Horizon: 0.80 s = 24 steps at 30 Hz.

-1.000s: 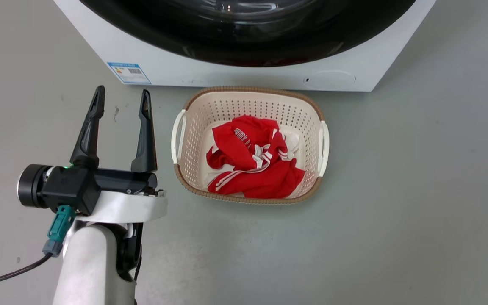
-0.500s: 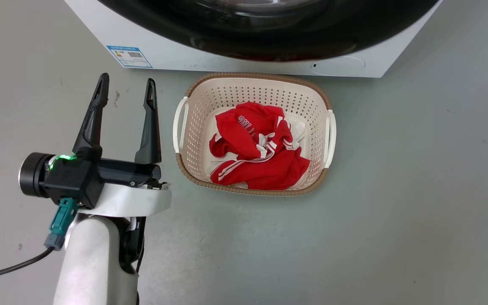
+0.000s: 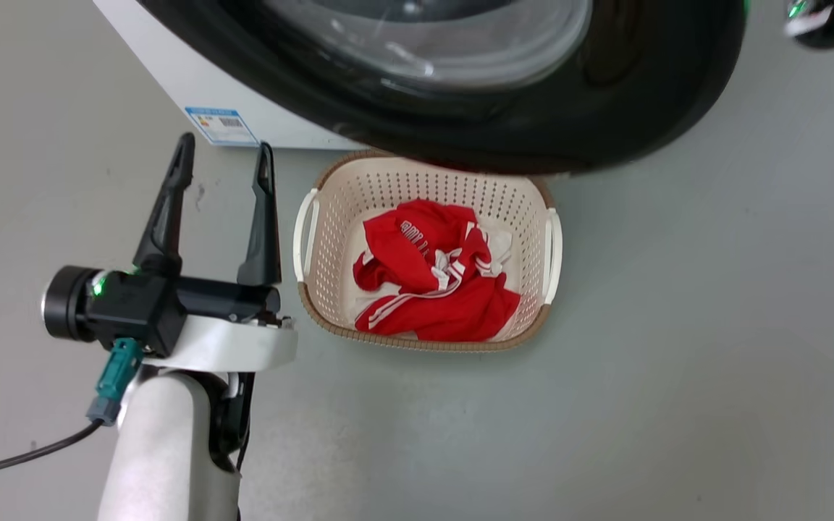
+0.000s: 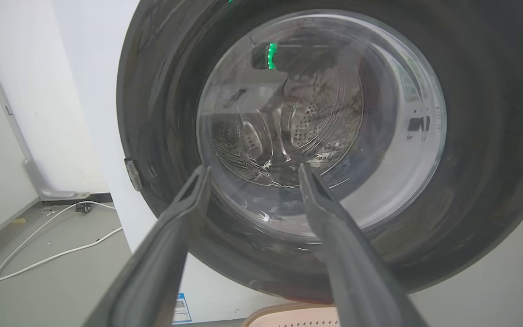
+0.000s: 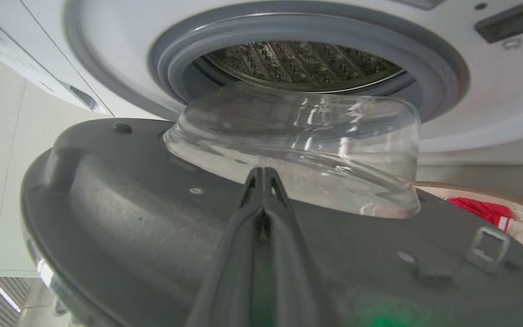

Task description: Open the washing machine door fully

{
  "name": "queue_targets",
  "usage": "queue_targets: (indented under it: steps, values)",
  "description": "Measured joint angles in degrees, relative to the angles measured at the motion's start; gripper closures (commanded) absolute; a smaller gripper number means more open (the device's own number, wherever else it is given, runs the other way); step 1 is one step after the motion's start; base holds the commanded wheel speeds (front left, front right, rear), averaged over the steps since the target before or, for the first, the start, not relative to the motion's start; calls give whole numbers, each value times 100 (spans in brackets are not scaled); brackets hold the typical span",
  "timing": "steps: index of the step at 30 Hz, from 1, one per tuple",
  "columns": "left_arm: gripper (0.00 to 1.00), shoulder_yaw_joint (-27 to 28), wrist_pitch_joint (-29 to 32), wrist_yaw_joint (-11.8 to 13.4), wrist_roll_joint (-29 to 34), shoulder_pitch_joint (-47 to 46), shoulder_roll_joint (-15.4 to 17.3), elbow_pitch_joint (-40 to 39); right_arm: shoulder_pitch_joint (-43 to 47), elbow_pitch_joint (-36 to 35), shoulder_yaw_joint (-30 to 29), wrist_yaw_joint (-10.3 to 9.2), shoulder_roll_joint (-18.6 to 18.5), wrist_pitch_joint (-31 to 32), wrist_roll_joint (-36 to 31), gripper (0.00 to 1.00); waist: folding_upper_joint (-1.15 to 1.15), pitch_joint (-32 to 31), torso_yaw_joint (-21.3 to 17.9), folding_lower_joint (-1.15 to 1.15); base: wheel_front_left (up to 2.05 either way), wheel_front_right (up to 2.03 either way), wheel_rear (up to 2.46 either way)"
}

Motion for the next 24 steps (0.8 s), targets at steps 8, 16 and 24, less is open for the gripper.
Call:
queue_targets:
  steps: [8, 16, 24]
  values:
    - [0, -88, 0, 5, -1, 281, -3, 179, 910, -602, 56, 0, 107, 572, 261, 100, 0, -492, -33, 0, 0, 0, 0]
    - [0, -185, 0, 53, -19, 724, -3, 343, 1886, -1178, 178, 0, 430, 811, 500, 100, 0, -1121, -25, -1, 0, 0, 0]
    - [0, -365, 0, 121, -123, 993, -4, 463, 2697, -1622, 355, -1, 842, 720, 632, 100, 0, -1604, 32, -1, 0, 0, 0]
